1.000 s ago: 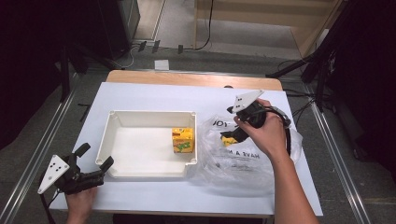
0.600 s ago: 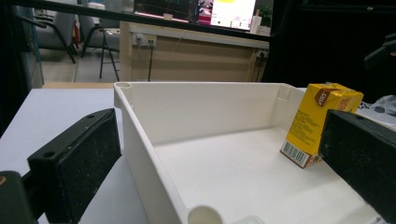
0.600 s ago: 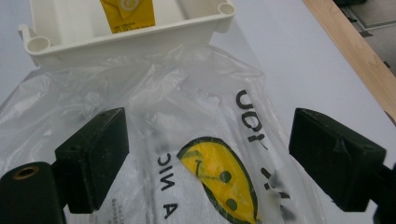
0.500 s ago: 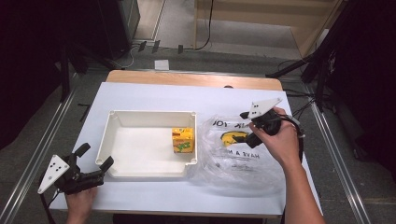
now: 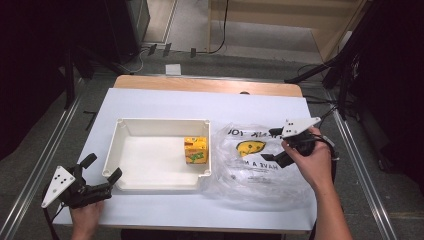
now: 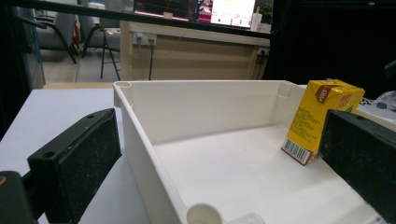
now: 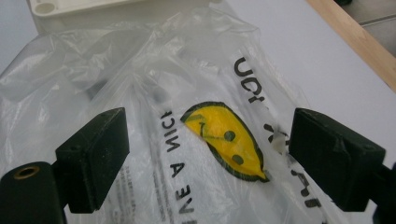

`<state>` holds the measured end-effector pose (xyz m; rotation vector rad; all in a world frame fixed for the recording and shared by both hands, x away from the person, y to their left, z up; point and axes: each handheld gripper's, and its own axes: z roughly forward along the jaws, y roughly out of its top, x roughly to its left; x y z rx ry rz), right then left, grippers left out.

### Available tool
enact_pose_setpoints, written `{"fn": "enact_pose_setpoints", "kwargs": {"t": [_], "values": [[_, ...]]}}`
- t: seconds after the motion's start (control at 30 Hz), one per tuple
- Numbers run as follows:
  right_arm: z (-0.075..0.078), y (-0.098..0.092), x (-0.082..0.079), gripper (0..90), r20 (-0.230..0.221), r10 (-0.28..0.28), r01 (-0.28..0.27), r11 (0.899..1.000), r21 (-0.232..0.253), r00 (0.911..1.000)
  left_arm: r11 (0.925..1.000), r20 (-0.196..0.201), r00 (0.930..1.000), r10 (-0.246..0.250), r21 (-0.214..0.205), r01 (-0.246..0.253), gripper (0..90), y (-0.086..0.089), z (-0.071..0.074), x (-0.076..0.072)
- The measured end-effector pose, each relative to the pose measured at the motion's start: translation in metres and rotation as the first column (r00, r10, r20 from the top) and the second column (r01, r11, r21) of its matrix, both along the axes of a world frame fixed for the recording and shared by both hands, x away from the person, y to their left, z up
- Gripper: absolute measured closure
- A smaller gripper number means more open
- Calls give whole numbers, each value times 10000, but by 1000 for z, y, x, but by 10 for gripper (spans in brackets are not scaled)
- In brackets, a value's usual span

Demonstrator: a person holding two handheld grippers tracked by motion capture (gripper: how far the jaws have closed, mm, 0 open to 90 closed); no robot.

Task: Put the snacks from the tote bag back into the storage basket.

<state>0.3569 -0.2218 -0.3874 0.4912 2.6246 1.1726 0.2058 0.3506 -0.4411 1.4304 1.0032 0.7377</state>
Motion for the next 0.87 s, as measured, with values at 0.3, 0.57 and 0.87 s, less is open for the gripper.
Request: {"fn": "enact_pose_setpoints", "kwargs": {"t": [0.3, 0.57, 0.87], "values": [[-15, -27, -16, 129, 12, -326, 325, 9989, 349, 9995, 10000, -10, 10000, 75, 45, -75, 0, 0, 0, 0], [-31, -54, -34, 129, 191, -623, 600, 9928, 1040, 9979, 9995, -44, 10000, 85, 290, -83, 0, -2, 0, 0], [-50, -83, -55, 129, 363, -1105, 1019, 9773, 1859, 9932, 9992, -91, 9998, 171, 370, -168, 0, -4, 0, 0]]}}
